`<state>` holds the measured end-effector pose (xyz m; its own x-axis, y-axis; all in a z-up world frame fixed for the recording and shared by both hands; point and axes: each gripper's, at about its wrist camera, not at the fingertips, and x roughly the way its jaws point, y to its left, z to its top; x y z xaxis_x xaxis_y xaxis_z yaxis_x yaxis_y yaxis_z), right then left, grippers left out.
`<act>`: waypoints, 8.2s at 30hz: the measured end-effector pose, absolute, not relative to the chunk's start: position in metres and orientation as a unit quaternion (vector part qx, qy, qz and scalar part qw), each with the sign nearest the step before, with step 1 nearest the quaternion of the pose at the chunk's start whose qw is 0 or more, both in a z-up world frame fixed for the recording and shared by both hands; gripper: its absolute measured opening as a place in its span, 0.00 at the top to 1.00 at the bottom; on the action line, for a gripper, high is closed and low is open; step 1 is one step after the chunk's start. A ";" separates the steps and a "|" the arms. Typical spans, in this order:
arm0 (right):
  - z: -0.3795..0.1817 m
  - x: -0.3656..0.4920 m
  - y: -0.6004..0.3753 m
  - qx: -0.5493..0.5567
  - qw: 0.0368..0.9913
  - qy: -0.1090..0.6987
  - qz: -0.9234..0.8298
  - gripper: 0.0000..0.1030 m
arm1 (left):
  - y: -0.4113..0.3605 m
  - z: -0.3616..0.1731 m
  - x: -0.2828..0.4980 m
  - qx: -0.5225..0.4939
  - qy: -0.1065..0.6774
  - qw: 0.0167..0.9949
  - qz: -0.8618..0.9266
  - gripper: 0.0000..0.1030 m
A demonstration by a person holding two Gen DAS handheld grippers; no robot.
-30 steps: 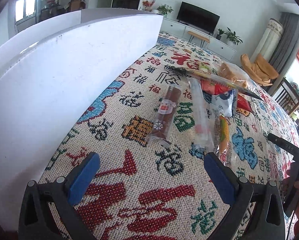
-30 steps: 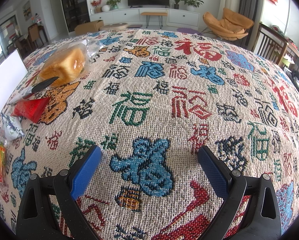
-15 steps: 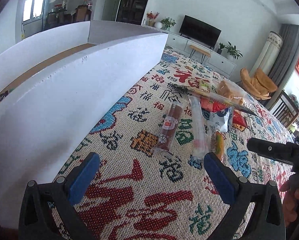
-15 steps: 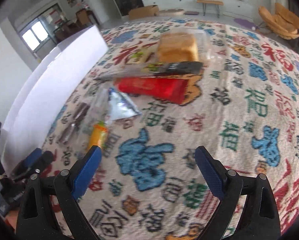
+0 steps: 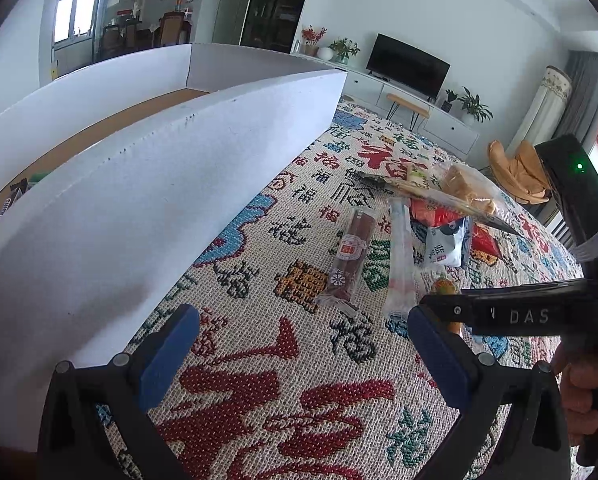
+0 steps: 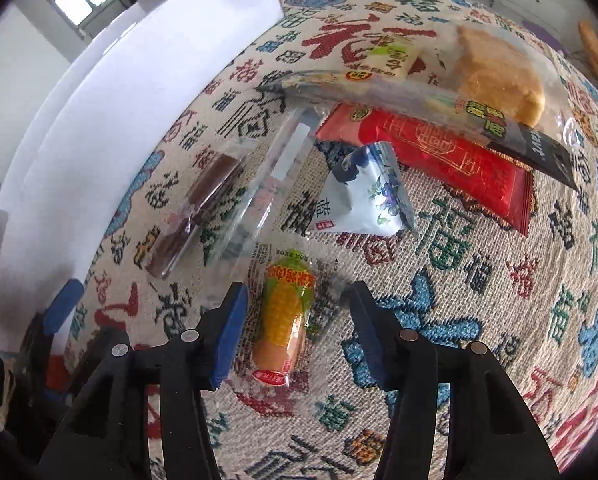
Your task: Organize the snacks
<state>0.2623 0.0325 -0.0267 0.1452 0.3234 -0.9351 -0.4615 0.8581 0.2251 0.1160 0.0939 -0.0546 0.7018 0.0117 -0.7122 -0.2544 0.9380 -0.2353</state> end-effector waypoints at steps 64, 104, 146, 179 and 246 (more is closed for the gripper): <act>0.026 0.168 -0.059 -0.094 0.818 0.495 0.278 0.82 | 0.105 -0.002 0.094 -0.129 0.406 0.903 -0.064 0.84; 0.003 0.235 0.099 -0.177 0.752 0.526 0.354 0.98 | 0.247 0.047 0.043 -0.218 0.353 0.909 0.043 0.84; 0.110 0.189 0.130 -0.064 0.832 0.401 0.377 0.28 | 0.244 0.051 0.036 -0.198 0.362 0.904 0.109 0.12; -0.039 0.200 -0.153 -0.026 0.890 0.451 0.068 0.17 | 0.024 -0.083 0.198 -0.006 0.458 0.889 0.011 0.00; -0.038 0.200 -0.154 -0.022 0.889 0.452 0.067 0.15 | 0.024 -0.083 0.199 -0.006 0.458 0.889 0.011 0.00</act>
